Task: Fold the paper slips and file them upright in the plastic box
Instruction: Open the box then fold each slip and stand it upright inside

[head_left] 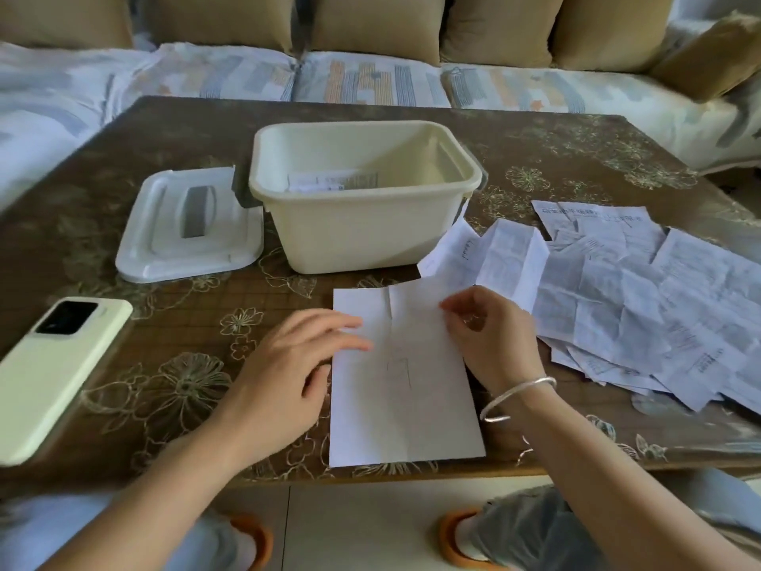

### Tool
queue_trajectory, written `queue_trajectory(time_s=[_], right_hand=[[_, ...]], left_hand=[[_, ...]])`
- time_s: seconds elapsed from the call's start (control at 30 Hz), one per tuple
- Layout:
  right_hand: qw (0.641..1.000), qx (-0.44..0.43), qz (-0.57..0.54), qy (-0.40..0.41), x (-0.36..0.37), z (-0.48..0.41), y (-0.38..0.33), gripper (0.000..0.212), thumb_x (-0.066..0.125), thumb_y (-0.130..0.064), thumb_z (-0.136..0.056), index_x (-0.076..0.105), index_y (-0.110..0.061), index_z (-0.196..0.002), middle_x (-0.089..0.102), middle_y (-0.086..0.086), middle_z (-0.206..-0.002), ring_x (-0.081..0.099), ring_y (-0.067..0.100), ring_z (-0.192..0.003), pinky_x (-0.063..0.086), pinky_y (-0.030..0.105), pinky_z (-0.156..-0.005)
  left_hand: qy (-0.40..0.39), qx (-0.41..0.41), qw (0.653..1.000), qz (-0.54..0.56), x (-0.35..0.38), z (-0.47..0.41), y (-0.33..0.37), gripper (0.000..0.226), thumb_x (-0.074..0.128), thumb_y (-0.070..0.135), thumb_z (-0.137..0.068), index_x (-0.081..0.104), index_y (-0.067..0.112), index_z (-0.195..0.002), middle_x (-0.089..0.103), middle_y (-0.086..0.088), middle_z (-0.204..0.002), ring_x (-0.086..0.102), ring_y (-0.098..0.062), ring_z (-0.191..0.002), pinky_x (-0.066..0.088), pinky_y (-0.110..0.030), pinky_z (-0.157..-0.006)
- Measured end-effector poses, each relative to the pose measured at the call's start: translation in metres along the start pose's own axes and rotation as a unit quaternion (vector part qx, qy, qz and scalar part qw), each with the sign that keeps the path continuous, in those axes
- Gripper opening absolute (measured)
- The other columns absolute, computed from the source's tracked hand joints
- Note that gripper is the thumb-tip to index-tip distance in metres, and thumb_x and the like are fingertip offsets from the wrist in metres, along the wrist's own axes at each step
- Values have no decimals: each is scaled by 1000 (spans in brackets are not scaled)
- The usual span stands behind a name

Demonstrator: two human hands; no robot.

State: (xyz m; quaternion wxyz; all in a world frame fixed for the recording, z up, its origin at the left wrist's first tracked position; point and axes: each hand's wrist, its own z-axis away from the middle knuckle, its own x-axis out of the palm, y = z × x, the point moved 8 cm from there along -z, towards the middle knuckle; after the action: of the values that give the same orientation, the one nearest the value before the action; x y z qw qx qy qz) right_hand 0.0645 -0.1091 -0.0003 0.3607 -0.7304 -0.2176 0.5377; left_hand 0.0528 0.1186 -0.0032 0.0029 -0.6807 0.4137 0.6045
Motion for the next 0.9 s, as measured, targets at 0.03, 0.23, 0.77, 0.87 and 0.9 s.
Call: queue_trajectory(time_s=[0.03,0.23,0.77,0.87,0.9], right_hand=[[1000,-15,17,-1,1,0,-2,15,65,-14,-87,69,-28,-91,66,-16,-89,62,4,-79,54,28,-78],[971,-213,107,-33,-4,28,-27,16,66,-33,-83,66,-28,-98,60,-12,-105,59,11,-90,55,36,-67],[927,-320,92,-172,-4,75,-34,26,63,-45,-83,70,-28,-102,69,-18,-108,61,-1,-108,55,29,-87],[954,-265,51,-128,-11,66,-35,31,52,-52,-88,69,-26,-86,69,-20,-81,67,2,-70,55,24,-55],[962,-240,33,-122,-11,63,-34,31,49,-55,-88,66,-29,-82,66,-22,-78,66,3,-65,53,22,-48]], left_hand=[[-21,28,999,-12,4,1,2,56,55,-9,-84,68,35,-115,55,21,-131,42,1,-129,34,-25,-109],[-47,45,998,-19,6,-2,-2,53,56,-4,-85,69,38,-114,58,24,-128,47,2,-126,37,-34,-108],[-9,9,997,76,4,10,2,44,33,51,-99,70,34,-115,61,28,-125,45,6,-129,37,-35,-111],[7,-14,985,170,1,14,4,69,17,59,-100,74,21,-106,70,17,-110,57,-1,-116,38,-29,-105],[11,-24,982,188,0,15,5,77,14,64,-98,75,17,-93,72,12,-97,61,-3,-103,40,-28,-99]])
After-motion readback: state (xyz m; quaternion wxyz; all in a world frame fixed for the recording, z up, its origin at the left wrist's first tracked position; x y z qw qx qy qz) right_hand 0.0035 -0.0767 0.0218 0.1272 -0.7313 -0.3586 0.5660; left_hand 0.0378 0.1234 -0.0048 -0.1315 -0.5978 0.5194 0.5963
